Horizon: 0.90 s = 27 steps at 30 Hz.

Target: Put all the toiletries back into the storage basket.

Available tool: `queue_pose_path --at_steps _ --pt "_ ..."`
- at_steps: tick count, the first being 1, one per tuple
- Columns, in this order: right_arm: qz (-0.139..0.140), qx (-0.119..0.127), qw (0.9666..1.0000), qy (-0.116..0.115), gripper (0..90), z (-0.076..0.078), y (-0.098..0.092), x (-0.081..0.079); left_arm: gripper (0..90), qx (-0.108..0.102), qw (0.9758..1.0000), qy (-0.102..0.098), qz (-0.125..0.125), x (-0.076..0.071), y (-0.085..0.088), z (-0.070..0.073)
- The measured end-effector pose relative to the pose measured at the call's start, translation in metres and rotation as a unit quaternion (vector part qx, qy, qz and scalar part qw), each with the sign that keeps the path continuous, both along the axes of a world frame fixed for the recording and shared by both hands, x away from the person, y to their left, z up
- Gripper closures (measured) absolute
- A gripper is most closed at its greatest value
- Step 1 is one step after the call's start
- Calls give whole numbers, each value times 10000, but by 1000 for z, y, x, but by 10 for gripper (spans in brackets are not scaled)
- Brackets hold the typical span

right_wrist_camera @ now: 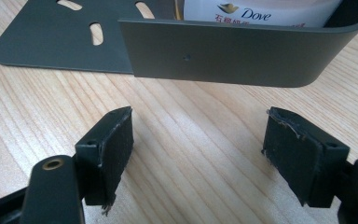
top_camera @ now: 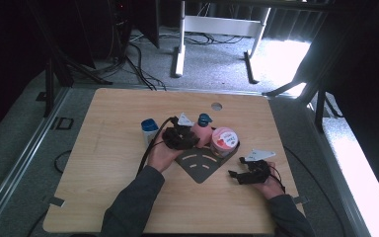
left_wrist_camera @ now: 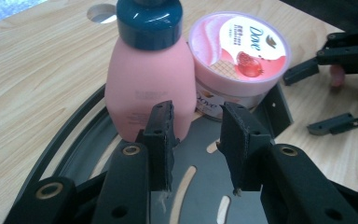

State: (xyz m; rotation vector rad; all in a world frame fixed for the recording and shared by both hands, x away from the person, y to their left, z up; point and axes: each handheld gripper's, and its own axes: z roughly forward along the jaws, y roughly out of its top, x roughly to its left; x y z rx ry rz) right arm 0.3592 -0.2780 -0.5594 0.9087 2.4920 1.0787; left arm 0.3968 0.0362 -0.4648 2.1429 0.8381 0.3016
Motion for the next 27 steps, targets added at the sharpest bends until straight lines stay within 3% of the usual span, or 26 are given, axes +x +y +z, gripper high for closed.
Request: queue_pose_path --at_steps 9,27 --pt "1 0 10000 -3 239 0 0 0 656 302 9995 -3 -127 -6 5 -1" --pt "1 -1 10000 -4 239 0 0 0 624 147 9995 53 -257 -12 20 -5"
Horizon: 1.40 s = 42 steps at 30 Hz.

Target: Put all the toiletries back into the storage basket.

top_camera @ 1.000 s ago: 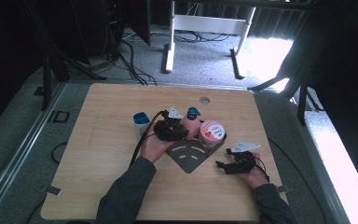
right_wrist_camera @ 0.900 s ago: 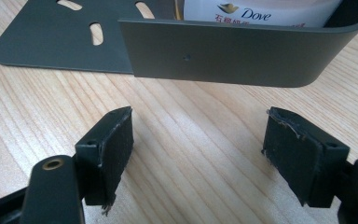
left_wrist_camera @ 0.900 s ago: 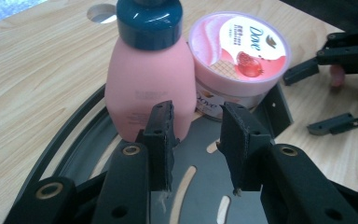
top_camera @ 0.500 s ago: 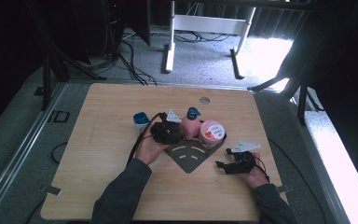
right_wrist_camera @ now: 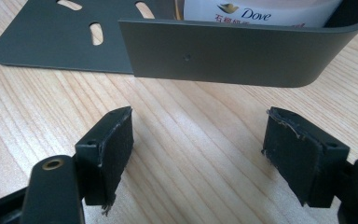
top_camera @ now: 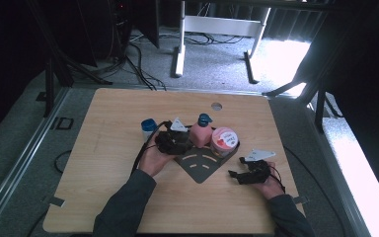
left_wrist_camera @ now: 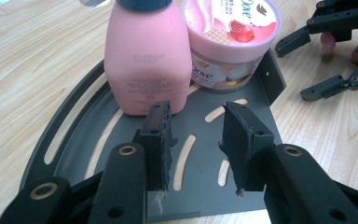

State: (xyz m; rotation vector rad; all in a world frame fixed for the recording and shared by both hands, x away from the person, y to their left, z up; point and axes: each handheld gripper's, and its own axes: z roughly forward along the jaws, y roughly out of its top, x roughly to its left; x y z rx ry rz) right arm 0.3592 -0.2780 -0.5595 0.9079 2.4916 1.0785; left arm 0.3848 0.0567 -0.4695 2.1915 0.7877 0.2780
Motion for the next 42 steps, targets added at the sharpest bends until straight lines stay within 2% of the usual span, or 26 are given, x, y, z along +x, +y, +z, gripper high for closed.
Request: queue_pose_path --at_steps 7,18,33,42 --pt "1 1 10000 0 239 0 0 0 610 91 9997 217 -77 -3 4 0" --pt "2 0 10000 -2 239 0 0 0 569 -2 9993 355 -123 -8 15 -7" --pt "8 -3 10000 -13 239 0 0 0 531 7 9993 339 -158 -18 30 -8" --pt "2 0 10000 3 239 0 0 0 524 98 9987 456 -195 -23 38 -11"
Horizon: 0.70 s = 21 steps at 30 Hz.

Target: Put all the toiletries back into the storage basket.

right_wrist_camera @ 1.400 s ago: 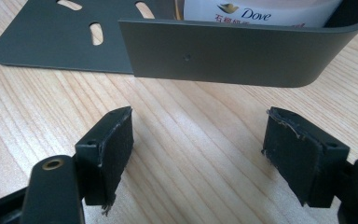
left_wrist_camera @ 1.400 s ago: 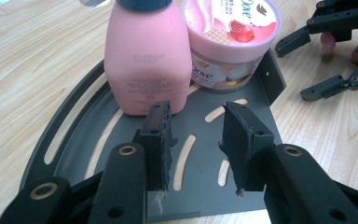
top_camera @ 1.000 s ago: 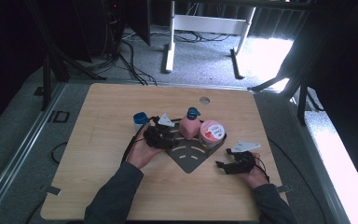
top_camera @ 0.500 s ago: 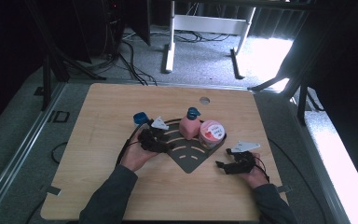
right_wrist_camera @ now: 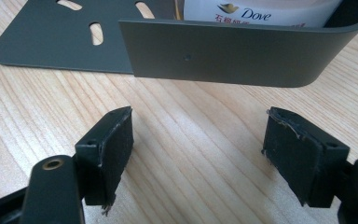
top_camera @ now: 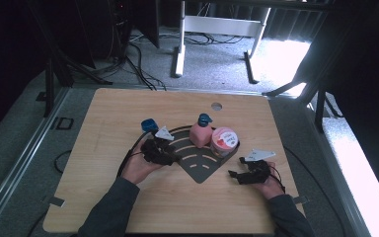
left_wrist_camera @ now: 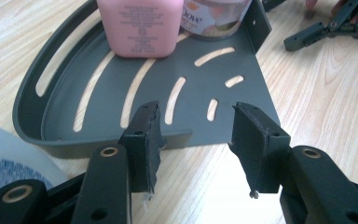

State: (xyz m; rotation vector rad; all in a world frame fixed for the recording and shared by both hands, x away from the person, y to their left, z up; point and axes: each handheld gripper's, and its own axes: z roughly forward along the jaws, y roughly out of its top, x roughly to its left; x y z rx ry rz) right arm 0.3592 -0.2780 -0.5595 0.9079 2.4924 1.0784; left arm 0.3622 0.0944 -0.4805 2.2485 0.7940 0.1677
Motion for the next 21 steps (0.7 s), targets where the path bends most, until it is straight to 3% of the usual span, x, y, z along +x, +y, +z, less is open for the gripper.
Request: queue_pose_path --at_steps 21 --pt "-5 3 10000 0 239 0 0 0 478 25 9999 33 91 -6 20 -2"
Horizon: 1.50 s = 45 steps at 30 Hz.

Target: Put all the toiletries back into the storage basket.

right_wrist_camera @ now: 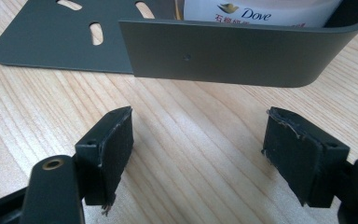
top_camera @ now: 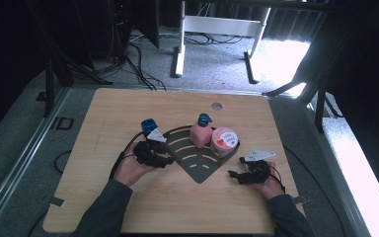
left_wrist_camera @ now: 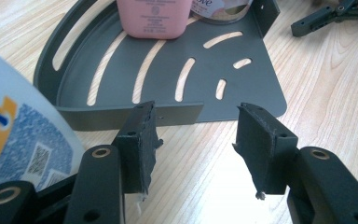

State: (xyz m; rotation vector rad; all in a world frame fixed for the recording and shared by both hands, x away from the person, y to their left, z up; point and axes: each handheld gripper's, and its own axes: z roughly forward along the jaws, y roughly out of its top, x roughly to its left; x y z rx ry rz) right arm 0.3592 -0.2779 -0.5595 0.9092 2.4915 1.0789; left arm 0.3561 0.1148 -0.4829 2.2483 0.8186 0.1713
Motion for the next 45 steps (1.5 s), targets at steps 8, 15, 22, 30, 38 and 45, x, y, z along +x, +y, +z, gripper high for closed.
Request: queue_pose_path --at_steps 8,15,22,30,38,45 --pt "-1 0 10000 1 239 0 0 0 484 56 10000 24 73 -1 8 0" --pt "-1 0 10000 2 239 0 0 0 488 80 9999 16 147 -2 14 1" --pt "1 -1 10000 1 239 0 0 0 488 133 9995 20 293 -3 24 -1" --pt "2 -2 10000 0 239 0 0 0 487 146 9991 51 384 -3 32 -3" --pt "1 -1 10000 1 239 0 0 0 486 157 9986 -15 509 -3 43 6" --pt "1 -1 10000 1 239 0 0 0 487 251 9980 -23 582 -4 51 11"
